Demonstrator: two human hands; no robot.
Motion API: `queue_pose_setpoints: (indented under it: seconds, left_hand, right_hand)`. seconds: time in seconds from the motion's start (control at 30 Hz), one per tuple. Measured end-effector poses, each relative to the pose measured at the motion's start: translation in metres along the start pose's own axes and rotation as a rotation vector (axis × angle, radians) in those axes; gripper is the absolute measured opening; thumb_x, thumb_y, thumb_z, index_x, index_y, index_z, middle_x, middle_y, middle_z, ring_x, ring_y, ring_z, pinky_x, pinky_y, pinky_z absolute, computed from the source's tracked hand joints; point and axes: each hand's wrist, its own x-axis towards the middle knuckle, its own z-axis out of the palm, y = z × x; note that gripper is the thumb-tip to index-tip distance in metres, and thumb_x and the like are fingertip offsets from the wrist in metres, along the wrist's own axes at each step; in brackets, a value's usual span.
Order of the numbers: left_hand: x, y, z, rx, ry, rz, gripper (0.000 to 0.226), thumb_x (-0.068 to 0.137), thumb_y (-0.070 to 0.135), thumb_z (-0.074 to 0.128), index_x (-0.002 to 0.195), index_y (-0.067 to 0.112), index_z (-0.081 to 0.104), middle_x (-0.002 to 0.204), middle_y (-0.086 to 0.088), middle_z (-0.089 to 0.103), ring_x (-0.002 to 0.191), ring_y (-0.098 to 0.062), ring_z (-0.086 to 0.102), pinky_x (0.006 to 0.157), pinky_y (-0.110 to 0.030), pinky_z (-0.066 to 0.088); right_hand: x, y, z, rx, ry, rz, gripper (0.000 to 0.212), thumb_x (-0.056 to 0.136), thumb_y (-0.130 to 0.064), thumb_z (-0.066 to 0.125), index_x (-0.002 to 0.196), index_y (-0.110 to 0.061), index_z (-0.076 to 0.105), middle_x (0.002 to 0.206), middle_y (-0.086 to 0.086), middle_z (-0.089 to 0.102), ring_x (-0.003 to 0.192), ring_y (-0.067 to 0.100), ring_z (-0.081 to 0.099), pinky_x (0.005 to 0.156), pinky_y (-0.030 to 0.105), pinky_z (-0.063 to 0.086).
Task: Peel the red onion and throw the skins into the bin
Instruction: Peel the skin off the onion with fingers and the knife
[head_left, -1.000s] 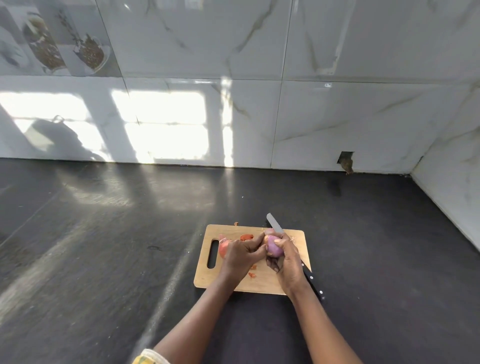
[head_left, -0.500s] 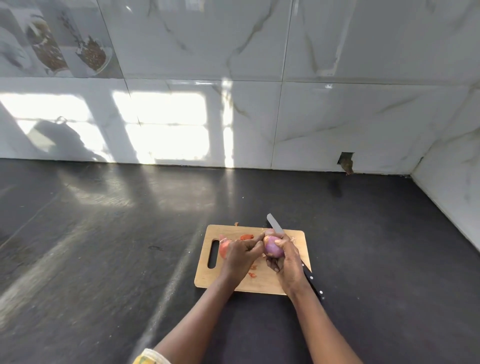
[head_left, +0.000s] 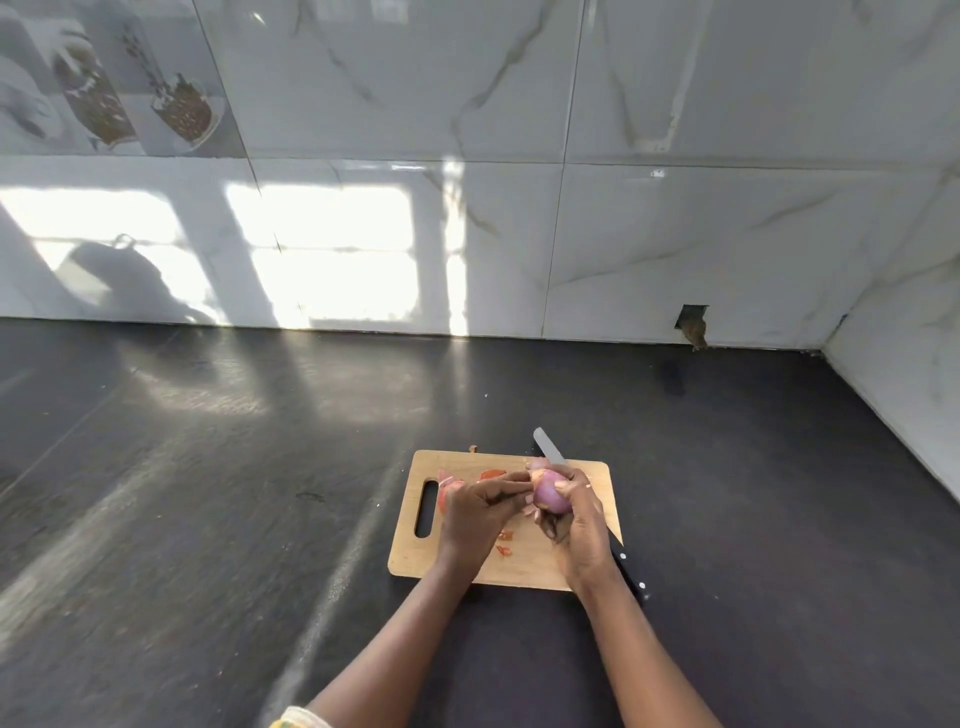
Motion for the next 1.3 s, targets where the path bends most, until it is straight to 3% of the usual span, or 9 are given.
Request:
queue_pose_setpoints:
  seconds: [0.1, 0.27, 0.53, 0.7, 0.77, 0.93, 1.1, 1.2, 1.3]
  left_hand:
    - [-0.004, 0.002, 0.001, 0.040, 0.025, 0.067, 0.019, 0.068, 0.009, 0.079, 0.086, 0.005, 0.075, 0.087, -0.001, 0.074, 0.080, -0.001, 0.068, 0.077, -0.008, 0.048]
    - [-0.004, 0.003, 0.005, -0.012, 0.026, -0.017, 0.014, 0.068, 0.008, 0.079, 0.076, 0.016, 0.070, 0.082, 0.005, 0.071, 0.074, -0.002, 0.066, 0.072, -0.013, 0.051]
    - [-0.003, 0.008, 0.006, 0.191, 0.022, 0.007, 0.004, 0.081, 0.002, 0.064, 0.080, 0.004, 0.068, 0.065, 0.016, 0.058, 0.062, 0.014, 0.053, 0.072, 0.000, 0.032]
    - [0.002, -0.006, 0.002, 0.265, 0.048, -0.083, 0.016, 0.082, 0.026, 0.054, 0.072, 0.019, 0.063, 0.061, 0.003, 0.067, 0.063, -0.016, 0.058, 0.107, -0.037, 0.026]
    - [0.003, -0.008, -0.001, 0.282, 0.053, -0.130, 0.012, 0.082, 0.025, 0.057, 0.076, 0.020, 0.066, 0.065, 0.005, 0.067, 0.074, -0.023, 0.061, 0.107, -0.050, 0.031]
    - [0.000, -0.002, -0.007, 0.187, 0.067, -0.212, 0.011, 0.080, 0.014, 0.069, 0.074, 0.023, 0.071, 0.063, 0.001, 0.069, 0.064, -0.018, 0.067, 0.069, -0.035, 0.054]
    - [-0.003, -0.005, -0.008, 0.264, 0.061, -0.153, 0.030, 0.080, 0.003, 0.064, 0.098, 0.025, 0.073, 0.088, -0.004, 0.070, 0.095, -0.022, 0.062, 0.095, -0.036, 0.047]
    - [-0.004, -0.003, -0.008, 0.299, 0.075, -0.050, 0.028, 0.080, 0.001, 0.063, 0.099, 0.019, 0.073, 0.086, -0.008, 0.072, 0.084, -0.017, 0.058, 0.099, -0.048, 0.041]
    - [-0.005, 0.002, -0.008, 0.256, 0.097, 0.046, 0.019, 0.081, 0.012, 0.067, 0.098, 0.018, 0.073, 0.082, -0.004, 0.074, 0.073, 0.003, 0.056, 0.090, -0.038, 0.046]
  right_hand:
    - [-0.001, 0.001, -0.002, 0.056, -0.004, 0.009, 0.027, 0.076, -0.015, 0.045, 0.098, -0.012, 0.062, 0.092, 0.002, 0.071, 0.056, 0.012, 0.053, 0.048, 0.020, 0.038]
    - [-0.001, 0.002, -0.004, 0.076, -0.032, -0.004, 0.032, 0.071, -0.015, 0.048, 0.099, -0.011, 0.063, 0.095, 0.005, 0.069, 0.056, 0.012, 0.052, 0.047, 0.018, 0.035]
    - [-0.002, 0.001, -0.005, 0.093, -0.069, 0.032, 0.053, 0.058, -0.030, 0.063, 0.106, -0.009, 0.062, 0.097, 0.005, 0.069, 0.069, 0.018, 0.058, 0.055, 0.023, 0.039]
    - [-0.005, -0.002, -0.005, 0.152, -0.050, 0.051, 0.024, 0.072, -0.024, 0.057, 0.093, -0.017, 0.067, 0.102, 0.006, 0.070, 0.067, 0.017, 0.062, 0.052, 0.023, 0.042]
    - [-0.008, -0.007, -0.002, 0.186, -0.033, 0.072, 0.022, 0.087, -0.019, 0.047, 0.097, -0.013, 0.064, 0.095, 0.010, 0.069, 0.058, 0.016, 0.058, 0.046, 0.021, 0.042]
    - [-0.010, -0.011, 0.000, 0.170, -0.014, 0.078, 0.030, 0.092, -0.024, 0.041, 0.091, -0.013, 0.069, 0.076, 0.011, 0.066, 0.044, 0.013, 0.048, 0.038, 0.020, 0.027]
    - [-0.012, -0.012, 0.002, 0.140, -0.048, 0.057, 0.028, 0.079, -0.031, 0.052, 0.089, -0.010, 0.067, 0.072, 0.009, 0.064, 0.044, 0.012, 0.047, 0.039, 0.020, 0.026]
    - [-0.012, -0.011, 0.001, 0.145, -0.013, 0.081, 0.024, 0.077, -0.029, 0.056, 0.093, -0.013, 0.062, 0.075, 0.007, 0.064, 0.050, 0.012, 0.052, 0.042, 0.019, 0.036]
    - [-0.011, -0.010, 0.001, 0.153, 0.007, 0.098, 0.026, 0.075, -0.027, 0.058, 0.097, -0.014, 0.055, 0.085, 0.006, 0.065, 0.060, 0.012, 0.060, 0.048, 0.019, 0.045]
